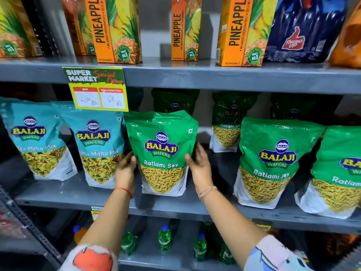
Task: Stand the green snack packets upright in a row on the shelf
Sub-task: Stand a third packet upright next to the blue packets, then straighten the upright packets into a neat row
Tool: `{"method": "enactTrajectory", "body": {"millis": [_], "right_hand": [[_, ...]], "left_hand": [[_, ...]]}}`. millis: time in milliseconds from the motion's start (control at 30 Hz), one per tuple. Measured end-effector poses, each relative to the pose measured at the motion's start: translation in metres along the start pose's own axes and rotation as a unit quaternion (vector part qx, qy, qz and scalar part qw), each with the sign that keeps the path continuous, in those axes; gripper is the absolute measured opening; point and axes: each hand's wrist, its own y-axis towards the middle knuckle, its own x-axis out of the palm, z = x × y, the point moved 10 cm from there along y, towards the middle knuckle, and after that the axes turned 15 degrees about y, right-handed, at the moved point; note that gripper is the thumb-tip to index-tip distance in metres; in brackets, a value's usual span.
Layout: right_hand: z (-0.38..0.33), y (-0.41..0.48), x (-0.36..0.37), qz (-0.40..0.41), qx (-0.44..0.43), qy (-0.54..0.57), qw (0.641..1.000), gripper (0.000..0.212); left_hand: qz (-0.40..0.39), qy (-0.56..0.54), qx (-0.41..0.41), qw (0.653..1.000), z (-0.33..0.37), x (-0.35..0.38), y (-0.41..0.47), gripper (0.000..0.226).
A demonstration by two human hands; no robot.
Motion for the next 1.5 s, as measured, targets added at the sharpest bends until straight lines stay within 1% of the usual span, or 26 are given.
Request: {"method": "enactTrajectory", "body": {"millis": [33, 67, 100, 133, 167, 233, 333, 367, 400, 433, 500, 533, 600, 633, 667, 767, 867, 900, 933, 1033, 1200, 1267, 1333, 1400, 1433, 1500], "right_hand": [[0.005, -0.013, -0.011, -0.015, -0.003, -0.051, 0.999, 0.062], [0.012, -0.028, -0.023, -0.026, -0.004, -0.104, 0.994, 0.063], [0.017, -0.043, -0.042, -0.033, -0.006, -0.149, 0.988, 0.059], [0.022, -0.058, -0.060, -0.034, -0.004, -0.177, 0.984, 0.050], [0.020, -0.072, -0.081, -0.024, -0.001, -0.191, 0.981, 0.039], [0.009, -0.088, -0.124, 0.022, 0.002, -0.214, 0.977, 0.026], [-0.026, -0.102, -0.195, 0.115, -0.005, -0.224, 0.968, 0.030], [-0.038, -0.105, -0.214, 0.139, -0.013, -0.214, 0.967, 0.030], [-0.053, -0.107, -0.231, 0.165, -0.031, -0.208, 0.964, 0.028], [-0.072, -0.107, -0.247, 0.191, -0.058, -0.207, 0.958, 0.025], [-0.097, -0.098, -0.278, 0.221, -0.083, -0.214, 0.948, 0.023], [-0.099, -0.087, -0.287, 0.212, -0.057, -0.211, 0.952, 0.029], [-0.092, -0.062, -0.292, 0.143, 0.023, -0.204, 0.968, 0.059], [-0.085, -0.052, -0.289, 0.098, 0.058, -0.212, 0.971, 0.068], [-0.082, -0.045, -0.283, 0.052, 0.087, -0.234, 0.967, 0.073], [-0.067, -0.034, -0.273, -0.015, 0.151, -0.265, 0.952, 0.074], [-0.058, -0.028, -0.271, -0.020, 0.164, -0.269, 0.949, 0.056], [-0.055, -0.027, -0.268, -0.018, 0.162, -0.264, 0.951, 0.055], [-0.052, -0.026, -0.261, -0.017, 0.155, -0.243, 0.957, 0.054], [-0.040, -0.025, -0.240, -0.020, 0.144, -0.197, 0.970, 0.048], [-0.016, -0.022, -0.216, -0.022, 0.144, -0.178, 0.973, 0.048], [-0.017, -0.023, -0.212, -0.026, 0.142, -0.187, 0.972, 0.049], [-0.027, -0.024, -0.208, -0.043, 0.128, -0.179, 0.974, 0.057], [-0.053, -0.017, -0.205, -0.020, 0.081, -0.105, 0.991, 0.069], [-0.071, -0.011, -0.207, 0.022, 0.048, -0.055, 0.997, 0.068], [-0.102, 0.001, -0.213, 0.111, -0.014, 0.013, 0.994, 0.053]], "left_hand": [[0.049, 0.031, 0.011, 0.998, -0.006, -0.010, -0.009, 0.034], [0.110, 0.073, 0.013, 0.991, -0.012, -0.022, -0.021, 0.033], [0.161, 0.109, 0.014, 0.981, -0.021, -0.027, -0.036, 0.033], [0.180, 0.139, 0.034, 0.973, -0.023, -0.026, -0.055, 0.038], [0.165, 0.152, 0.062, 0.973, -0.025, -0.013, -0.072, 0.043], [0.095, 0.168, 0.112, 0.975, -0.022, 0.025, -0.101, 0.040], [-0.021, 0.136, 0.140, 0.980, -0.012, 0.094, -0.126, 0.039], [-0.057, 0.115, 0.139, 0.982, -0.009, 0.116, -0.128, 0.032], [-0.101, 0.093, 0.126, 0.983, -0.005, 0.136, -0.131, 0.018], [-0.167, 0.083, 0.114, 0.976, -0.003, 0.164, -0.136, 0.007], [-0.297, 0.095, 0.097, 0.945, -0.011, 0.215, -0.145, 0.053], [-0.340, 0.098, 0.080, 0.932, -0.015, 0.233, -0.149, 0.074], [-0.400, 0.126, 0.069, 0.905, -0.021, 0.259, -0.152, 0.119], [-0.417, 0.136, 0.075, 0.896, -0.025, 0.269, -0.149, 0.131], [-0.427, 0.145, 0.072, 0.890, -0.029, 0.279, -0.147, 0.136], [-0.456, 0.150, 0.056, 0.876, -0.041, 0.296, -0.146, 0.123], [-0.444, 0.135, 0.033, 0.885, -0.032, 0.295, -0.156, 0.072], [-0.439, 0.123, 0.030, 0.889, -0.035, 0.294, -0.153, 0.063], [-0.432, 0.119, 0.028, 0.894, -0.034, 0.288, -0.150, 0.062], [-0.405, 0.108, 0.005, 0.908, -0.045, 0.267, -0.132, 0.079], [-0.396, 0.113, -0.026, 0.911, -0.050, 0.237, -0.115, 0.080], [-0.404, 0.125, -0.017, 0.906, -0.049, 0.234, -0.116, 0.083], [-0.407, 0.131, 0.007, 0.904, -0.042, 0.233, -0.119, 0.091], [-0.344, 0.078, 0.023, 0.936, -0.020, 0.222, -0.114, 0.069], [-0.308, 0.028, 0.032, 0.950, -0.005, 0.215, -0.109, 0.057], [-0.258, -0.079, 0.033, 0.962, 0.019, 0.205, -0.101, 0.043]]}}
